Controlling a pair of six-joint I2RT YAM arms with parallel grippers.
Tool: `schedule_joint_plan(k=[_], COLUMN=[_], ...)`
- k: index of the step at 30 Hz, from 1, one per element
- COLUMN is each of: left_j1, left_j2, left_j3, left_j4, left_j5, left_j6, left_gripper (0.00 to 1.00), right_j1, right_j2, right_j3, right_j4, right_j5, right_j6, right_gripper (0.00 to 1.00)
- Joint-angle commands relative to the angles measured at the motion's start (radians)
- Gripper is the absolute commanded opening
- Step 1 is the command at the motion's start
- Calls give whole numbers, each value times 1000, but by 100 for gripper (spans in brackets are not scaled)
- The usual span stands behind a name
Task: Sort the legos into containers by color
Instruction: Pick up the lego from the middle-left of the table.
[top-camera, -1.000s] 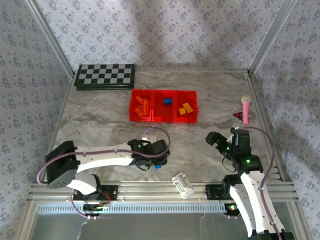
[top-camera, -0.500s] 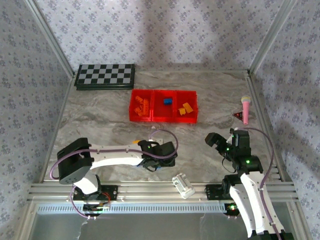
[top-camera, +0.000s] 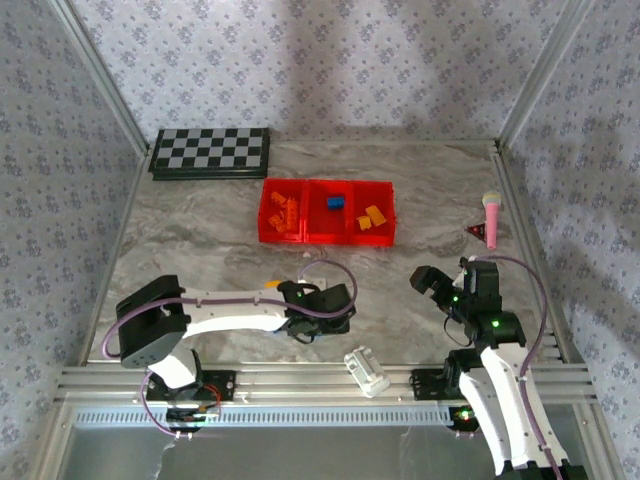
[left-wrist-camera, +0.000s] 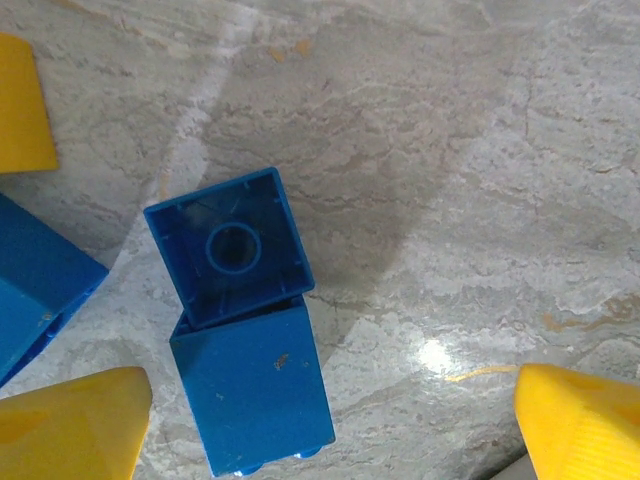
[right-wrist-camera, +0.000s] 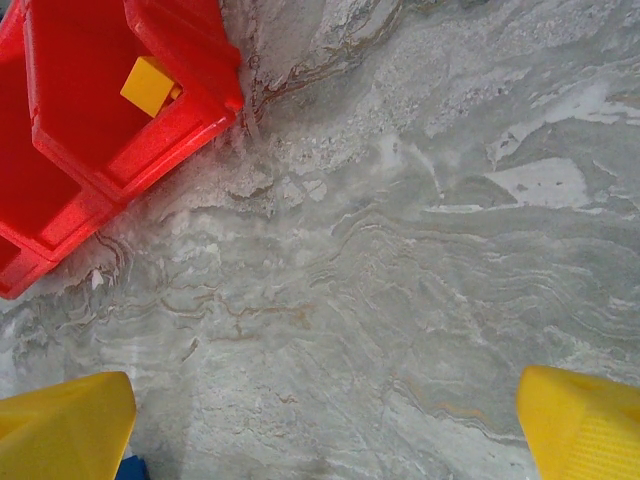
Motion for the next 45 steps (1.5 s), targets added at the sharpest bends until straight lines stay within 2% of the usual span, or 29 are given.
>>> schedule_joint_plan(k=[1, 21, 27, 32, 37, 42, 45], left_j1=[-8, 9, 12, 12, 9, 22, 81], left_j2=[25, 77, 77, 46, -59, -127, -144], left_j3=[4, -16, -13, -20, -5, 150, 237], left_j4=[6, -36, -48, -56, -85, -275, -310], left_j5=[11, -33, -45, -77, -117, -229, -282], left_j6=[-18, -18, -13, 4, 77, 199, 311], left_gripper=[90, 54, 37, 34, 30, 31, 32], right_j1=[-6, -13, -14, -16, -17, -19, -20], right_j2=[-14, -17, -18, -23, -27, -25, -14], right_j3=[-10, -16, -15, -17, -9, -6, 0], right_j4=[-28, -26, -29, -37, -47, -24, -1], right_j5=[-16, -21, -18, -17, -8, 0, 14], right_j6=[15, 15, 15, 13, 12, 30, 37], right_gripper=[100, 100, 100, 100, 100, 100, 100])
